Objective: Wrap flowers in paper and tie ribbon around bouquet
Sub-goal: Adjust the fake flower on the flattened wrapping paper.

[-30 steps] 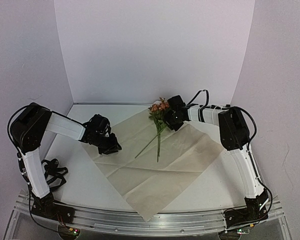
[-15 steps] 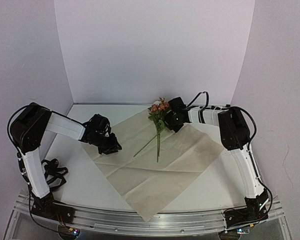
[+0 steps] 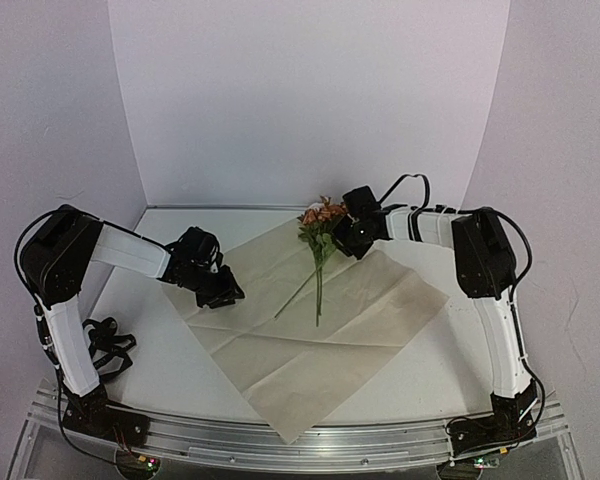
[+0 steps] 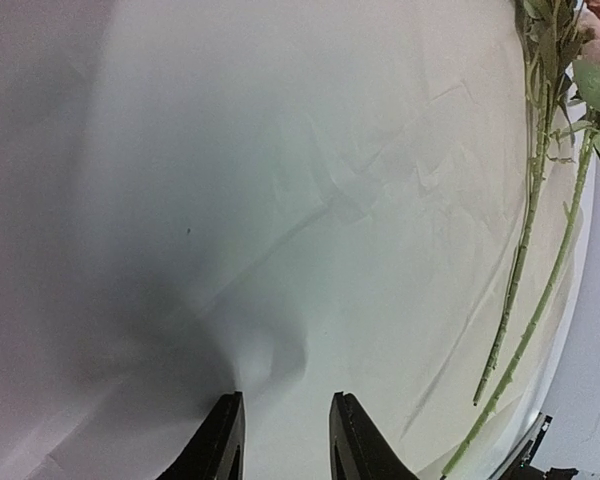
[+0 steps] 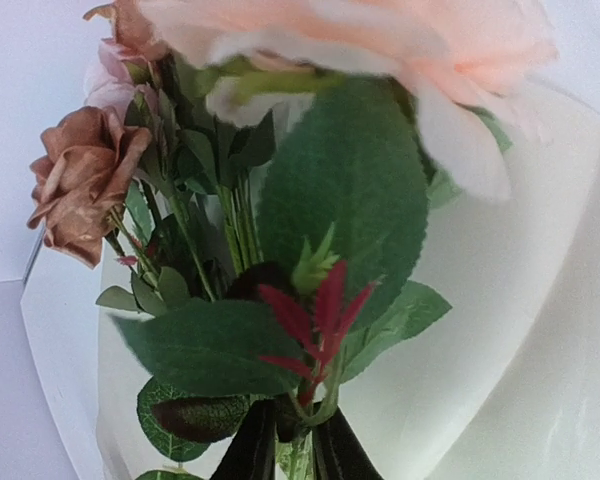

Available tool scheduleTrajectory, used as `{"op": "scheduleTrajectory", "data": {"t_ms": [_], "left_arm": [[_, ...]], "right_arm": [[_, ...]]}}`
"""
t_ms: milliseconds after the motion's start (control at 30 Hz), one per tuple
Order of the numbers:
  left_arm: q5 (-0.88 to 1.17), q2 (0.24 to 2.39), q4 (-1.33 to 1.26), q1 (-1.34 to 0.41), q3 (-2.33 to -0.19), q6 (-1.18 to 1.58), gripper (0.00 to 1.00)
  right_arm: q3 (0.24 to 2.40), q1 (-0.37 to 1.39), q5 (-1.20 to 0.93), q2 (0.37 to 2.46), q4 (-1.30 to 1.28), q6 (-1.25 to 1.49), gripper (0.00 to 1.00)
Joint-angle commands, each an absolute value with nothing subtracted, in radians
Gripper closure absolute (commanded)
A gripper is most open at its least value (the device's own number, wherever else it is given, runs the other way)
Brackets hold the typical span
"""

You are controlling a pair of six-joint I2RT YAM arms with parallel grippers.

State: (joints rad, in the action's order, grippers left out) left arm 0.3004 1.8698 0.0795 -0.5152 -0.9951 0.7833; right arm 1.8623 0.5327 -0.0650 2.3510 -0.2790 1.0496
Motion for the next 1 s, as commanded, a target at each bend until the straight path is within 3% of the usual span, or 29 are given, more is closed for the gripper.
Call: {"op": "scheduleTrajectory", "data": {"t_ms": [0, 233, 400, 733, 967], "left_arm": [[0.296, 1.878, 0.141, -0.502, -1.026, 0.763, 0.68], [0.303, 1.873, 0.143, -0.498, -1.030, 0.756, 0.67], [0.307, 1.871, 0.142, -0.497, -1.029, 0.756, 0.67], [0.312, 1.867, 0.152, -0.495, -1.040, 0.753, 0.68], [0.307, 1.866, 0.160, -0.493, -1.043, 0.749, 0.68]], "right_arm": [[1.831, 0.536, -0.057, 2.270, -0.276, 1.019, 0.83], [1.791, 0.546, -0.054, 2.228, -0.292, 0.982, 0.86], [1.816, 0.558, -0.072, 2.261, -0.302, 0.991, 0.74], [1.942, 0.555, -0.076, 2.401, -0.311, 1.047, 0.75], [1.914, 0.554, -0.056, 2.402, -0.316, 1.068, 0.75]]}}
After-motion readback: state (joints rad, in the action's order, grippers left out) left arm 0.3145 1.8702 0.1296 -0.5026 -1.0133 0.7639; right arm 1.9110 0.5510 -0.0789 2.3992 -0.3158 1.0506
